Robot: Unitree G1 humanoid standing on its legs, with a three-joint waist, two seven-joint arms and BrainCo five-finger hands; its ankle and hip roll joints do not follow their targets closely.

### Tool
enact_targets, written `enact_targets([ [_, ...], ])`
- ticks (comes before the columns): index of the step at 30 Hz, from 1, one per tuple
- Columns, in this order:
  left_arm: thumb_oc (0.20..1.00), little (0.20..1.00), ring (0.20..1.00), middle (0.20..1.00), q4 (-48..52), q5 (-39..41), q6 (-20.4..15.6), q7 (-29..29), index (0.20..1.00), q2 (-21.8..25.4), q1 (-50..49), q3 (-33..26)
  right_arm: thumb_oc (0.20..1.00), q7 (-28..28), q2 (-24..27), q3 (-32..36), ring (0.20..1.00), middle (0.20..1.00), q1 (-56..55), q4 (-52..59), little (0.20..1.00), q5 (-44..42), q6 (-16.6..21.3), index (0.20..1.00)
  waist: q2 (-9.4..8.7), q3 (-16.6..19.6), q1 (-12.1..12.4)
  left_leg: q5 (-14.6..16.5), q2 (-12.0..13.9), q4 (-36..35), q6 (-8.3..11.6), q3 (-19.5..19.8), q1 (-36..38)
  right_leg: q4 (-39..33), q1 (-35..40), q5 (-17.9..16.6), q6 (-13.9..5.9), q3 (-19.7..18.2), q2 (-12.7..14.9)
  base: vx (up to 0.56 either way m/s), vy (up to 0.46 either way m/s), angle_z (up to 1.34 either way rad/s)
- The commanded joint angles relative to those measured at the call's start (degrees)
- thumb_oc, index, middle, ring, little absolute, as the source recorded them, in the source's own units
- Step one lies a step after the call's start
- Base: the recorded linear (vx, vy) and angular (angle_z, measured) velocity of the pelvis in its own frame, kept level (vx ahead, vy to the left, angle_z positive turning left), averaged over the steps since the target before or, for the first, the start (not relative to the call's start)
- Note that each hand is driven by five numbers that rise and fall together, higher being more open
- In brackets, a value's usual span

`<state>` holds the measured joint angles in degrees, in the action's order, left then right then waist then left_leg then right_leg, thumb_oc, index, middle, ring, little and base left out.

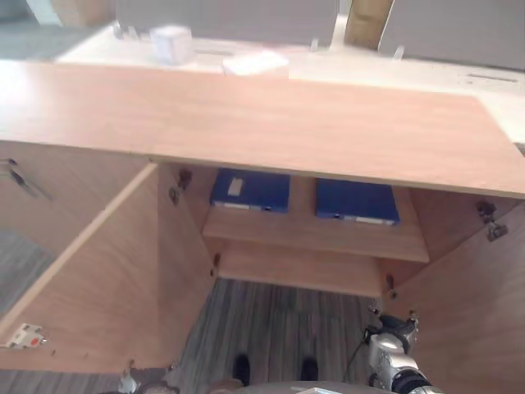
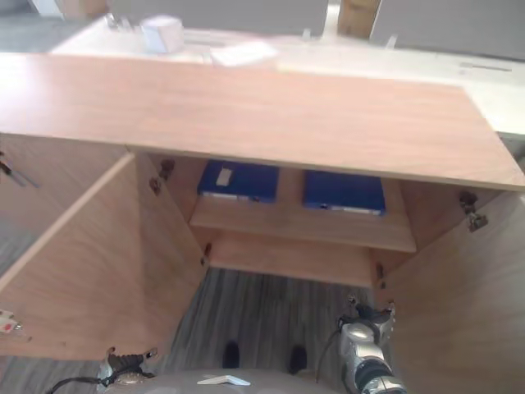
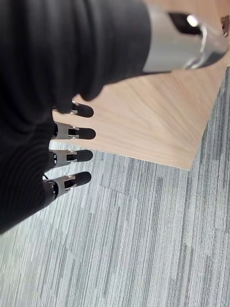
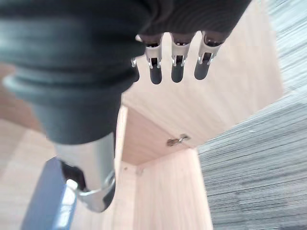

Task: Put the empty folder in the office cabinet

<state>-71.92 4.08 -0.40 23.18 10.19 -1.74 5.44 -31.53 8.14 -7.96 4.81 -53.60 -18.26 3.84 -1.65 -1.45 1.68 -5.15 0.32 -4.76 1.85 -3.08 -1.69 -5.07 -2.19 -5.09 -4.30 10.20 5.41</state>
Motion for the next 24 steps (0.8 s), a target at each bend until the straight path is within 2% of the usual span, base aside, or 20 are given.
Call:
enact_targets([
  [1, 1.000, 1.000, 1.000, 1.000, -4.0, -3.6, 0.7, -0.3, 1.000, 1.2, 0.1, 0.8, 1.000, 4.7, 2.0, -0.5, 1.000, 1.000, 4.5, 4.0, 1.000, 5.1, 0.2, 1.000, -0.17, -3.4, 0.8, 5.5, 1.3, -0.2, 0.69, 1.4, 2.5, 1.9, 0.5, 2.1, -4.69, 3.5, 3.5, 0.01, -0.020, -0.04],
  [2, 1.000, 1.000, 1.000, 1.000, -4.5, -4.9, 1.0, -1.8, 1.000, 1.7, 0.0, 0.4, 1.000, 9.5, 3.1, -0.8, 1.000, 1.000, 3.7, 4.3, 1.000, 2.7, 0.9, 1.000, -0.23, -2.7, 0.7, 5.8, 1.2, -0.2, 0.71, 1.2, 3.2, 1.9, 1.3, 2.4, -4.66, 3.1, 3.5, 0.01, -0.015, -0.05],
  [4, 1.000, 1.000, 1.000, 1.000, -4.5, -4.9, 1.0, -1.8, 1.000, 1.7, 0.0, 0.4, 1.000, 9.5, 3.2, -0.8, 1.000, 1.000, 3.7, 4.3, 1.000, 2.6, 0.9, 1.000, -0.22, -2.8, 0.7, 5.8, 1.2, -0.2, 0.71, 1.2, 3.2, 1.9, 1.4, 2.4, -4.66, 3.1, 3.5, 0.00, -0.004, -0.03],
  [5, 1.000, 1.000, 1.000, 1.000, -4.5, -5.5, 1.0, -3.0, 1.000, 2.0, -0.2, 0.4, 1.000, 12.7, 4.1, -1.3, 1.000, 1.000, 3.4, 4.7, 1.000, 1.5, 0.9, 1.000, -0.30, -2.5, 0.7, 5.9, 1.1, -0.2, 0.72, 1.0, 3.4, 2.0, 1.7, 2.6, -4.63, 2.8, 3.5, 0.01, -0.024, -0.03],
  [6, 1.000, 1.000, 1.000, 1.000, -4.3, -6.9, 0.8, -5.7, 1.000, 2.7, -0.7, 0.9, 1.000, 18.4, 7.6, -3.7, 1.000, 1.000, 5.0, 2.9, 1.000, 2.7, 0.0, 1.000, -0.38, -2.1, 1.1, 6.2, 1.0, -0.2, 0.65, 1.0, 3.9, 2.0, 2.3, 2.8, -4.61, 2.5, 3.6, 0.03, -0.043, -0.04],
  [7, 1.000, 1.000, 1.000, 1.000, -3.1, -9.0, 0.0, -8.7, 1.000, 4.3, -1.5, 1.7, 1.000, 26.4, 15.8, -9.7, 1.000, 1.000, 8.6, 6.5, 1.000, 8.9, -1.0, 1.000, -0.61, -1.9, 1.8, 6.5, 1.0, -0.2, 0.74, 0.9, 4.7, 2.0, 2.9, 2.9, -4.57, 2.1, 3.4, 0.02, -0.034, -0.07],
  [8, 1.000, 1.000, 1.000, 1.000, -3.1, -9.0, 0.0, -8.7, 1.000, 4.3, -1.5, 1.7, 1.000, 26.4, 15.9, -9.7, 1.000, 1.000, 8.6, 6.5, 1.000, 8.9, -1.0, 1.000, -0.63, -1.8, 1.7, 6.4, 0.9, -0.2, 0.72, 0.9, 4.4, 2.0, 2.7, 2.8, -4.57, 2.1, 3.5, 0.02, -0.029, -0.16],
  [9, 1.000, 1.000, 1.000, 1.000, -2.5, -10.3, -0.6, -10.3, 1.000, 5.2, -2.0, 2.2, 1.000, 30.7, 22.6, -13.3, 1.000, 1.000, 10.7, 10.8, 1.000, 13.1, -0.6, 1.000, -0.80, -1.5, 1.8, 6.5, 1.0, -0.2, 0.80, 0.8, 4.7, 1.9, 2.9, 2.8, -4.59, 2.0, 3.5, 0.01, -0.010, -0.15],
  [10, 1.000, 1.000, 1.000, 1.000, -2.5, -10.3, -0.6, -10.3, 1.000, 5.2, -2.0, 2.2, 1.000, 30.7, 22.6, -13.3, 1.000, 1.000, 10.7, 10.8, 1.000, 13.1, -0.6, 1.000, -0.80, -1.5, 1.8, 6.5, 1.0, -0.2, 0.80, 0.8, 4.7, 1.9, 2.9, 2.8, -4.59, 2.0, 3.5, 0.05, -0.012, -0.10],
  [11, 1.000, 1.000, 1.000, 1.000, -1.4, -13.4, -1.6, -14.6, 1.000, 6.1, -2.2, 4.7, 1.000, 39.8, 41.9, -20.4, 1.000, 1.000, 16.5, 21.7, 1.000, 15.8, 1.7, 1.000, -1.23, -0.8, 1.2, 6.8, 1.1, -0.2, 1.00, 0.4, 5.6, 1.9, 3.6, 3.0, -4.91, 1.6, 3.7, 0.08, 0.001, -0.02],
  [13, 1.000, 1.000, 1.000, 1.000, -1.8, -13.9, -1.6, -15.7, 1.000, 5.7, -1.6, 5.2, 1.000, 39.6, 51.0, -20.2, 1.000, 1.000, 19.1, 23.8, 1.000, 19.8, 2.3, 1.000, -1.55, 0.0, 0.2, 7.5, 1.2, -0.2, 1.08, 0.1, 6.7, 1.8, 4.4, 2.9, -5.17, 1.3, 3.9, 0.08, 0.006, -0.02],
  [14, 1.000, 1.000, 1.000, 1.000, -1.8, -13.9, -1.6, -15.7, 1.000, 5.7, -1.5, 5.3, 1.000, 39.6, 51.0, -20.1, 1.000, 1.000, 19.1, 23.9, 1.000, 19.8, 2.3, 1.000, -1.57, 0.1, 0.2, 7.3, 1.1, -0.2, 1.05, 0.1, 6.4, 1.7, 4.1, 2.8, -5.17, 1.3, 4.0, 0.07, 0.007, -0.04],
  [15, 1.000, 1.000, 1.000, 1.000, -2.4, -13.4, -1.9, -15.8, 1.000, 5.2, -0.8, 4.9, 1.000, 36.9, 57.3, -16.7, 1.000, 1.000, 20.2, 26.3, 1.000, 23.4, 2.7, 1.000, -1.70, 0.9, -1.2, 7.6, 1.2, -0.2, 1.10, -0.5, 7.1, 1.7, 4.4, 2.7, -5.32, 0.9, 4.1, 0.04, 0.003, -0.12],
  [16, 1.000, 1.000, 1.000, 1.000, -2.4, -13.4, -2.0, -15.8, 1.000, 5.2, -0.7, 5.0, 1.000, 36.9, 57.4, -16.4, 1.000, 1.000, 19.8, 26.5, 1.000, 23.4, 2.6, 1.000, -1.67, 0.8, -1.1, 7.6, 1.2, -0.2, 1.10, -0.5, 7.1, 1.7, 4.4, 2.7, -5.32, 0.9, 4.1, 0.08, -0.006, -0.13],
  [17, 1.000, 1.000, 1.000, 1.000, -3.0, -13.2, -1.9, -15.7, 1.000, 4.7, 0.0, 4.9, 1.000, 33.3, 61.6, -9.9, 1.000, 1.000, 19.6, 30.5, 1.000, 24.5, 1.9, 1.000, -1.62, 1.3, -2.5, 7.9, 1.2, -0.2, 1.03, -0.8, 7.5, 2.0, 4.5, 2.7, -5.36, 0.5, 4.1, 0.04, -0.012, -0.15],
  [19, 1.000, 1.000, 1.000, 1.000, -3.2, -12.7, -1.9, -15.6, 1.000, 4.1, 0.7, 4.8, 1.000, 28.4, 64.7, 1.6, 1.000, 1.000, 15.4, 32.7, 1.000, 24.3, 1.3, 1.000, -1.56, 1.7, -3.3, 8.2, 1.3, -0.2, 0.93, -1.0, 7.8, 2.3, 4.3, 2.6, -5.34, 0.2, 4.1, 0.04, -0.012, -0.21],
  [21, 1.000, 1.000, 1.000, 1.000, -3.2, -12.5, -1.9, -15.6, 1.000, 3.9, 0.8, 4.5, 1.000, 26.5, 65.4, 6.7, 1.000, 1.000, 13.1, 33.8, 1.000, 24.1, 0.9, 1.000, -1.46, 1.9, -3.8, 8.3, 1.3, -0.2, 0.87, -1.1, 7.8, 2.4, 4.2, 2.7, -5.33, 0.0, 4.0, 0.02, -0.008, -0.17],
  [22, 1.000, 1.000, 1.000, 1.000, -3.0, -12.4, -1.8, -15.6, 1.000, 3.5, 0.6, 3.9, 1.000, 23.6, 66.3, 15.3, 1.000, 1.000, 9.2, 35.5, 1.000, 23.5, 0.4, 1.000, -1.15, 2.2, -4.7, 8.5, 1.4, -0.2, 0.75, -1.3, 7.9, 2.5, 4.1, 2.9, -5.25, -0.3, 3.9, 0.02, -0.009, -0.15],
  [23, 1.000, 1.000, 1.000, 1.000, -2.8, -12.4, -1.8, -15.7, 1.000, 3.3, 0.4, 4.0, 1.000, 22.3, 66.3, 19.4, 1.000, 1.000, 7.0, 36.0, 1.000, 23.2, 0.2, 1.000, -1.04, 2.3, -4.9, 8.7, 1.5, -0.2, 0.72, -1.3, 8.0, 2.5, 4.1, 3.0, -5.25, -0.4, 3.8, 0.02, -0.009, -0.15],
  [24, 1.000, 1.000, 1.000, 1.000, -2.8, -12.4, -1.8, -15.7, 1.000, 3.4, 0.5, 4.2, 1.000, 22.3, 66.3, 20.4, 1.000, 1.000, 6.0, 36.4, 1.000, 23.2, 0.2, 1.000, -1.08, 2.3, -4.6, 8.7, 1.5, -0.2, 0.72, -1.3, 8.0, 2.5, 4.2, 3.0, -5.25, -0.3, 3.8, 0.01, -0.001, -0.18],
])
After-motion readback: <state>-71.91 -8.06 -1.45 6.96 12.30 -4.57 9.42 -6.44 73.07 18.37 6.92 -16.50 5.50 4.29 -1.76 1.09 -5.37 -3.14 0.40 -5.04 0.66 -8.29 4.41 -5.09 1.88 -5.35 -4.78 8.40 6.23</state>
